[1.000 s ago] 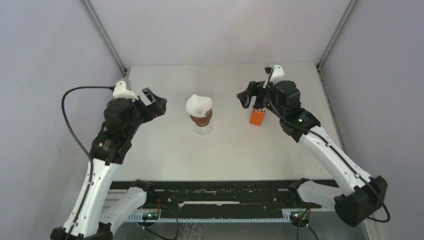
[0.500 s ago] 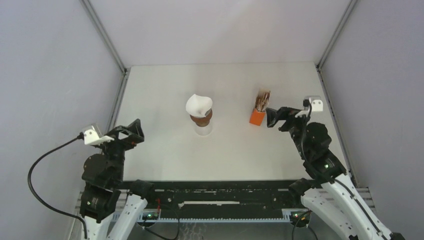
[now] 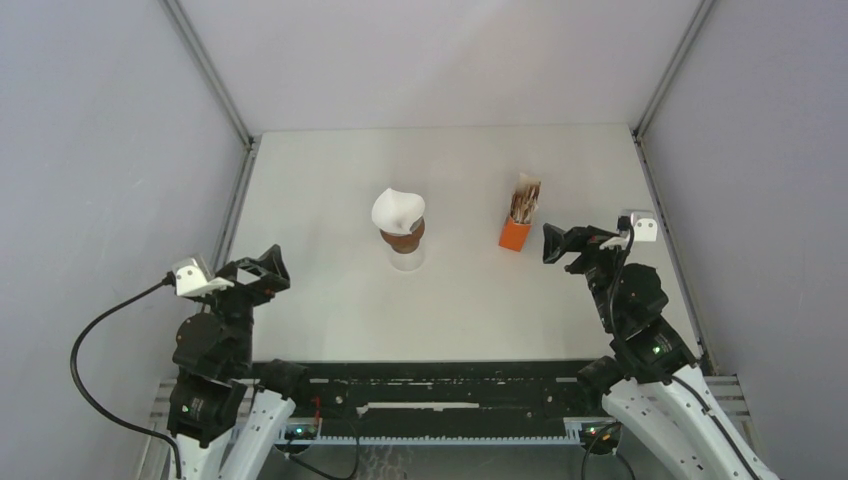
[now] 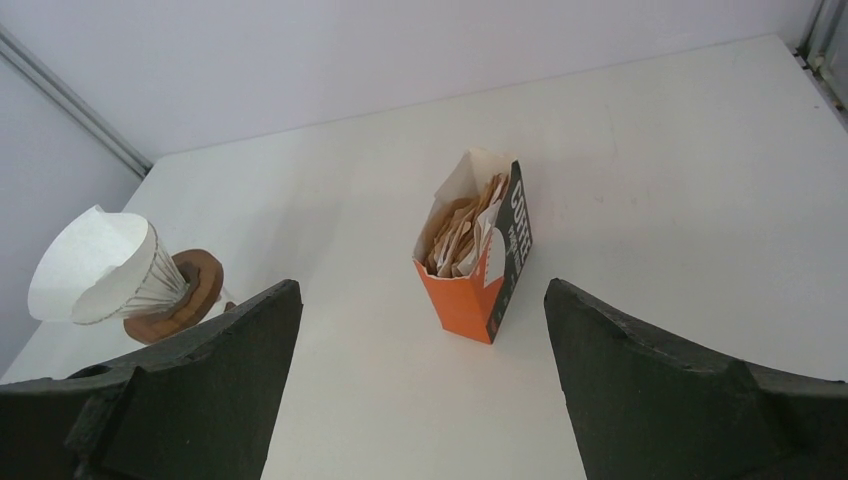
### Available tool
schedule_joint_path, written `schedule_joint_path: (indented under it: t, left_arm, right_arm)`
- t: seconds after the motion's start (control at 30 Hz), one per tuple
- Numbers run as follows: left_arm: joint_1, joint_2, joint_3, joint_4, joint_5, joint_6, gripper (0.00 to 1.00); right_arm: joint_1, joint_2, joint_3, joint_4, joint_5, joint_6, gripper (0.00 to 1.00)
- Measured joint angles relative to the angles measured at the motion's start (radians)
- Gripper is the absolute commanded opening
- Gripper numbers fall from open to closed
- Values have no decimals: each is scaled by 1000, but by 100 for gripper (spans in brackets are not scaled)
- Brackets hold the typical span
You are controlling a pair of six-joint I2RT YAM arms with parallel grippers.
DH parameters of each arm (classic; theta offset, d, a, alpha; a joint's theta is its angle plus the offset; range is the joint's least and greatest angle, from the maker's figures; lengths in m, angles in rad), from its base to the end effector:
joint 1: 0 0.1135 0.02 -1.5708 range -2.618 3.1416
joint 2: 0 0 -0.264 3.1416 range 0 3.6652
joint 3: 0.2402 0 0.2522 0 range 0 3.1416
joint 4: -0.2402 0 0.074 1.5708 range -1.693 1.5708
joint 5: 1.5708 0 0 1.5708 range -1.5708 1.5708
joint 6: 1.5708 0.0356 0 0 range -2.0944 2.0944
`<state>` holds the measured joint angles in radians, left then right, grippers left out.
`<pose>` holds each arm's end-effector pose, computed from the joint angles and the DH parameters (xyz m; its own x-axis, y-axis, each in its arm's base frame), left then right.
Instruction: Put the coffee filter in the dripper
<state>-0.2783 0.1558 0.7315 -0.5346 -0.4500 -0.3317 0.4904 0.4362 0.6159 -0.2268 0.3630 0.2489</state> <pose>0.0408 0.0045 0.3425 0.0929 -0.3315 -0.9389 -0.1483 0.9278 -0.3423 0.1102 0.0445 0.3228 -0.0716 0.2228 -0.9722 -0.1132 0.9666 0.2299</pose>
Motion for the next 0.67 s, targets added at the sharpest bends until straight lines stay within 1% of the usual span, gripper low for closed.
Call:
schedule_joint_path:
  t: [0.67]
  left_arm:
    - [0,0,0,0,5,19,100]
  right_arm:
    - [0,0,0,2,20,-8,100]
